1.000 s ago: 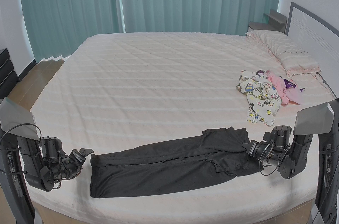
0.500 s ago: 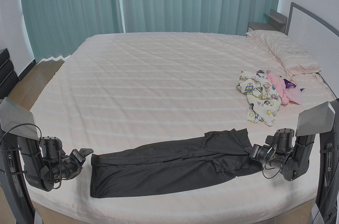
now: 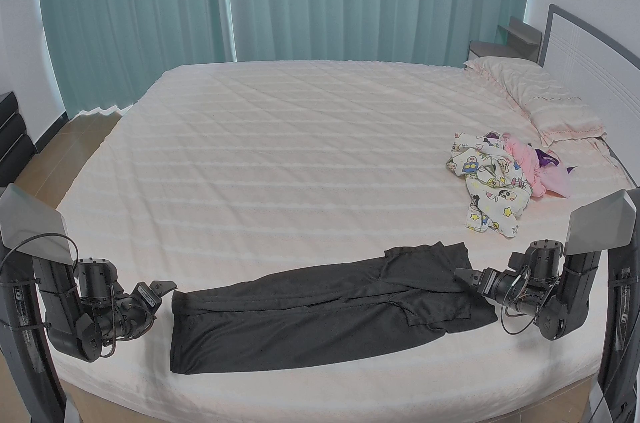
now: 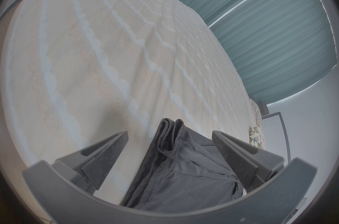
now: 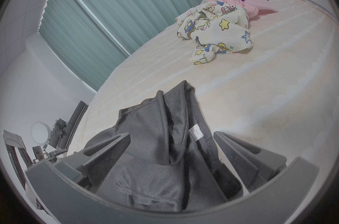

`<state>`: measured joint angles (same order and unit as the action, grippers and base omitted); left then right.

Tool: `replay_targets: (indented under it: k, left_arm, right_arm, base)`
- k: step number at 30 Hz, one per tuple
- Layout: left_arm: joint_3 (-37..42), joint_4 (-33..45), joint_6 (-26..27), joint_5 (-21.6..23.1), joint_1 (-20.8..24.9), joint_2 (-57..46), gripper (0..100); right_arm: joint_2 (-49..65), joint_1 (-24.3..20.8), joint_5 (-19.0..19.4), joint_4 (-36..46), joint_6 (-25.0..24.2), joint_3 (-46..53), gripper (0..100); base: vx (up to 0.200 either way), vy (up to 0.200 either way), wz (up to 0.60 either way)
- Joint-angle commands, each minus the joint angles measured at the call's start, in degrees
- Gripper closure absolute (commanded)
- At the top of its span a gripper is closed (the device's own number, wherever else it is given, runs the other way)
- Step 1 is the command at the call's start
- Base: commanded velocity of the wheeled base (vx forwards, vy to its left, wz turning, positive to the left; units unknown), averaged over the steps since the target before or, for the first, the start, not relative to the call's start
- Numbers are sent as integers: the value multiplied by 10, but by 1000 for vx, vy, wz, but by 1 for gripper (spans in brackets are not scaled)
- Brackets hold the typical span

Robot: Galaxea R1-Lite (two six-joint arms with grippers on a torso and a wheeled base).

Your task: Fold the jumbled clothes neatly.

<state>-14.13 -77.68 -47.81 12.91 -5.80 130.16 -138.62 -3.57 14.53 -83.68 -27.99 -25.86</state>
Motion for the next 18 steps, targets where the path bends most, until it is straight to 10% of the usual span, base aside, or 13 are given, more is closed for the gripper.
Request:
replay_targets:
  k: [1, 7, 18]
  left_arm:
    - [16, -2, 4, 7, -1, -5, 0]
    - [55, -53, 8, 51, -10, -36, 0]
    - [141, -69, 2, 52, 48, -67, 0]
  right_arm:
    - [29, 6, 4, 4, -6, 6, 0]
    - [59, -2, -1, 5, -29, 26, 0]
    - [68, -4, -38, 5, -217, 117, 0]
  base:
    - [0, 0, 0]
    - [0, 0, 0]
    - [-36, 0, 0]
